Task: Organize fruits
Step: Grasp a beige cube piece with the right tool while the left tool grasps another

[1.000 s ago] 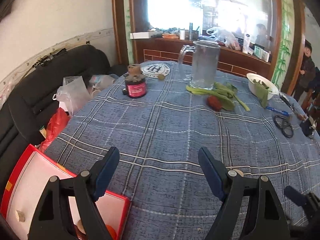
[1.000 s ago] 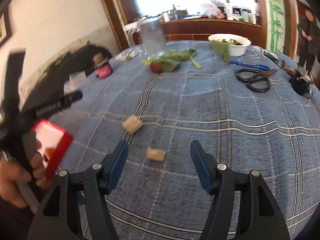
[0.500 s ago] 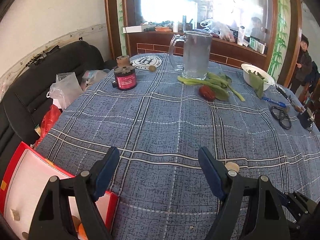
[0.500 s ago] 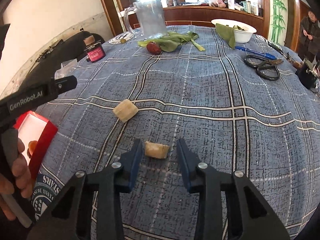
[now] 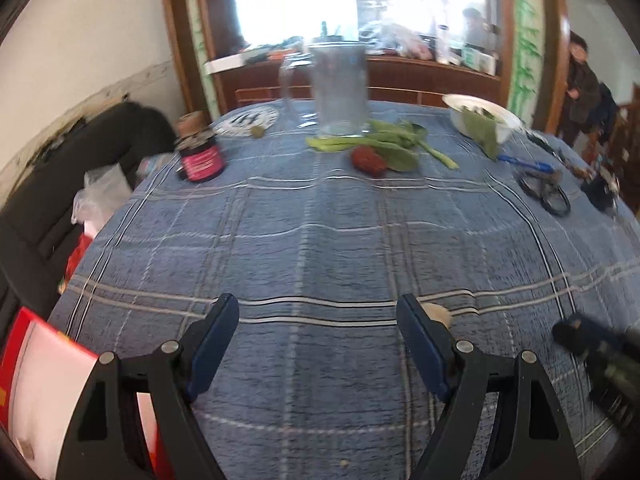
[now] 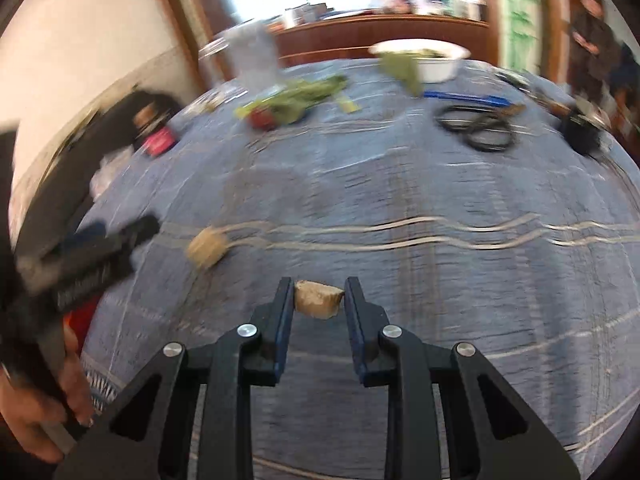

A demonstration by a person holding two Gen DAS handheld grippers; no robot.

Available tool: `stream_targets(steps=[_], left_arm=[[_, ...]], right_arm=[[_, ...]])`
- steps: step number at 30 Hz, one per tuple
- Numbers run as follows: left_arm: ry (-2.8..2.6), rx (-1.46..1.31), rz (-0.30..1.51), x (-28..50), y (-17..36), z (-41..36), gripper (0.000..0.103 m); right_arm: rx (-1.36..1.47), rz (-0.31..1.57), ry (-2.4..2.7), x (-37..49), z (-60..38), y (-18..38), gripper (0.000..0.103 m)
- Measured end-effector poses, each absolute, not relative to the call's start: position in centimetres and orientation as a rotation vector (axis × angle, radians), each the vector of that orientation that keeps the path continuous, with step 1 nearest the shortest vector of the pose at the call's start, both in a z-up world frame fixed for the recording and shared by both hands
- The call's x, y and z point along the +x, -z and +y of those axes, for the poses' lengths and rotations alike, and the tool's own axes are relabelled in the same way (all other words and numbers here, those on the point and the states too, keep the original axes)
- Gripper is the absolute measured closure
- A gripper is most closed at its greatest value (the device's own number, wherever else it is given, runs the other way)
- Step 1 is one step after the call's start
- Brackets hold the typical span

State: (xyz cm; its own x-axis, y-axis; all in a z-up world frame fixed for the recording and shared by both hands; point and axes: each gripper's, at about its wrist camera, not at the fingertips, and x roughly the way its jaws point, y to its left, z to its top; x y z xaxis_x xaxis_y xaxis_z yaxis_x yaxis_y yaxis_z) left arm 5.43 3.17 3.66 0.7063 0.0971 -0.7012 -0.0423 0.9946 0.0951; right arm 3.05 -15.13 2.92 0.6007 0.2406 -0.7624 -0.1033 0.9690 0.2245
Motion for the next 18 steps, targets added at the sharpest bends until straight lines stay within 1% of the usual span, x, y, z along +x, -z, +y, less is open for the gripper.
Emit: stream_targets(steps=[7,11,14,18], left_arm=[[-0.045,0.133,0.758,5.9,-3.1,1.7,0.022],[0.035,0.061,0.770,5.7,-3.4,2.0,0.022],[0.071,0.048,0.732,5.1,-4.0,1.7,0.022],[0.074,0.097,0.769,5.5,-3.0,0.9,0.022]], right_arm=[[0.204,0.957,-0.190,3.6,-15.9,-2.1,0.076],[0.207,0.964,-0.194,3.7,-15.8,-2.0,0.076],[0.220,0.956,-0.179,3.6,-16.3,-2.2,0.076],[0.219,0.969,-0.183,3.7,-16.2,-2.0,0.076]])
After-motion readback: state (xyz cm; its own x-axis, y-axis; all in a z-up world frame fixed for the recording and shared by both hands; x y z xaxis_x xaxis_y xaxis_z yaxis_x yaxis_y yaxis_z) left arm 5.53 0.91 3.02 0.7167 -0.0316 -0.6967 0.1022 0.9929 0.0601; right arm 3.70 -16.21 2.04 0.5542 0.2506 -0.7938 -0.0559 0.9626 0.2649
